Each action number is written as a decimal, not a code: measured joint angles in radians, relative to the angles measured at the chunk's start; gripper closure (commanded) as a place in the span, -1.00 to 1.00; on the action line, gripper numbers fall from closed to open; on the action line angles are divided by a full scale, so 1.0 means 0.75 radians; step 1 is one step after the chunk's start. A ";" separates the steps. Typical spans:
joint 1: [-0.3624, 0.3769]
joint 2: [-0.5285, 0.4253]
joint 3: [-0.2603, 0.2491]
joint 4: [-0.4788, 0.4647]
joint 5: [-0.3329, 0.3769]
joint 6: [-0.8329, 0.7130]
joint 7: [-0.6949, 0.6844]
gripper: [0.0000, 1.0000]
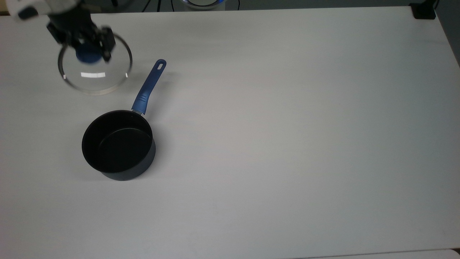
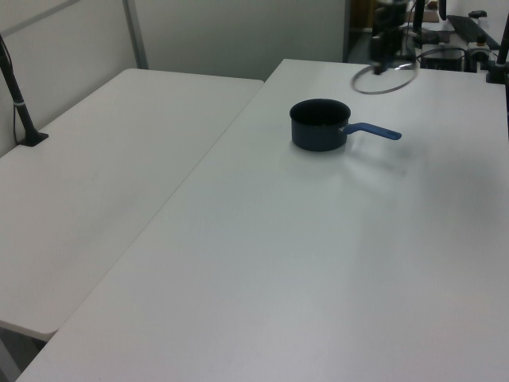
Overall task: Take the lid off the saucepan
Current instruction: 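Carry the lid beside the saucepan and lower it onto the table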
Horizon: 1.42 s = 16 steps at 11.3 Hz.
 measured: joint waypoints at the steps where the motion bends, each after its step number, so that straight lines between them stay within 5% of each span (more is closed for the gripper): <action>1: -0.060 -0.100 -0.001 -0.130 0.000 -0.009 -0.147 -0.16; 4: -0.189 -0.317 -0.003 -0.477 -0.025 0.015 -0.487 -0.16; 8: -0.163 -0.315 0.020 -0.811 -0.090 0.450 -0.528 -0.16; 11: -0.124 -0.250 0.141 -0.836 -0.090 0.575 -0.404 -0.16; 12: -0.121 -0.219 0.203 -0.835 -0.090 0.605 -0.329 -0.31; 13: -0.120 -0.194 0.256 -0.833 -0.090 0.619 -0.271 -0.90; 16: -0.127 -0.176 0.290 -0.830 -0.090 0.620 -0.236 -1.00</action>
